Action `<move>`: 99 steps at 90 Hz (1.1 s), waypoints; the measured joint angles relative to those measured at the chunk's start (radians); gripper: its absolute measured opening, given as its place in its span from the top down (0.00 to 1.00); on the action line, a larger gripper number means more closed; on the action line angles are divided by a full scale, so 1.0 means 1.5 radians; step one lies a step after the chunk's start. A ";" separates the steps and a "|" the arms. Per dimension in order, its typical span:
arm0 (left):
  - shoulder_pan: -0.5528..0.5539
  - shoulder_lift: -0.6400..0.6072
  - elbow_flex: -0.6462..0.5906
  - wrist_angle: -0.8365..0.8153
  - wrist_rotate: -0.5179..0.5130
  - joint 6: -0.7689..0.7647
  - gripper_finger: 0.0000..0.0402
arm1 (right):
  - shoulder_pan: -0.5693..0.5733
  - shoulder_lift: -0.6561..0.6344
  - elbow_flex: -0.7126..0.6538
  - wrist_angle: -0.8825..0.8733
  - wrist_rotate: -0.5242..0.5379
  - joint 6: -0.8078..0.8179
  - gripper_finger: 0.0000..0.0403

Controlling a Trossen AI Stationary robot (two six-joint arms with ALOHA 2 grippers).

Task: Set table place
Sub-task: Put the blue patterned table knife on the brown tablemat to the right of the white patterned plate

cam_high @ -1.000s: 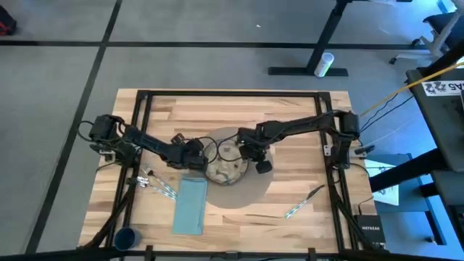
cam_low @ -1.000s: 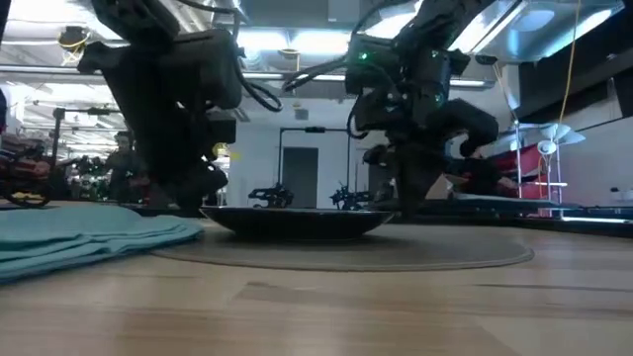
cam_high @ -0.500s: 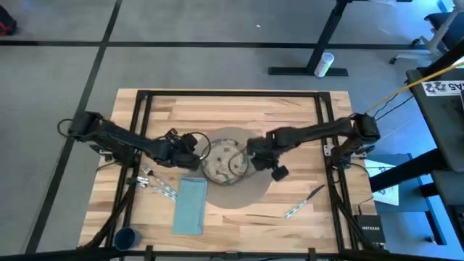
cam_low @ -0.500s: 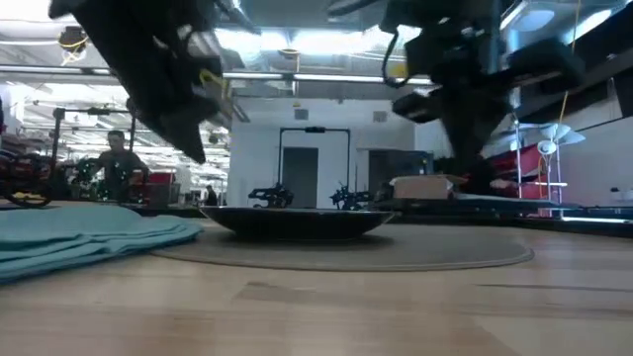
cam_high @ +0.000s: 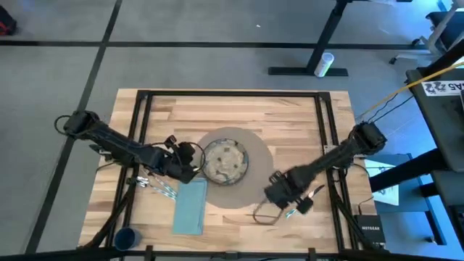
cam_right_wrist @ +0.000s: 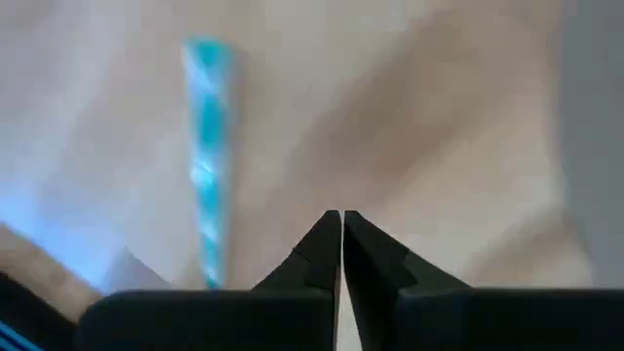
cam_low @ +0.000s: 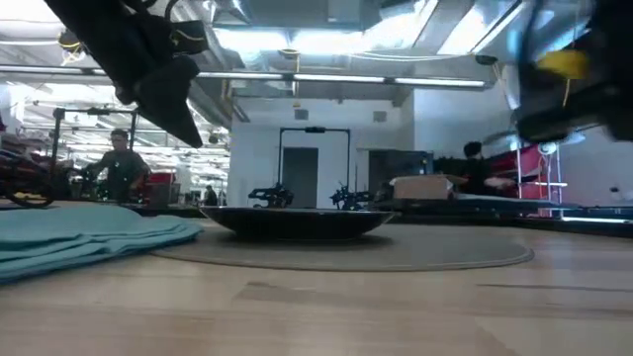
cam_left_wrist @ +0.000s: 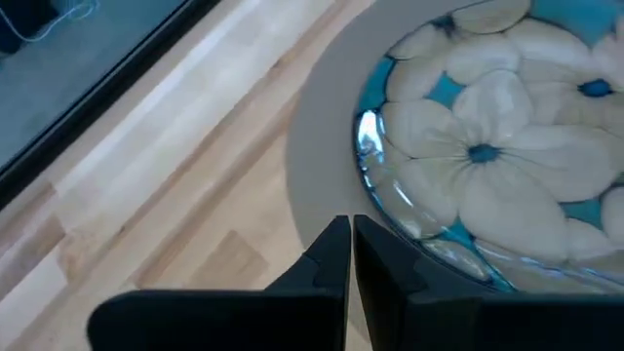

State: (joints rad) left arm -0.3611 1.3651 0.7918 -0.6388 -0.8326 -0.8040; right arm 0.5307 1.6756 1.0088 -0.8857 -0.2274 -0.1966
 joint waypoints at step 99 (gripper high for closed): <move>0.023 0.000 0.000 -0.003 0.001 0.015 1.00 | 0.105 0.000 -0.093 0.204 0.016 0.191 0.74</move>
State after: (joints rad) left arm -0.3264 1.3655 0.7921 -0.6434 -0.8312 -0.7811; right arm 0.6876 1.6763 0.8696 -0.5791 -0.2036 0.0900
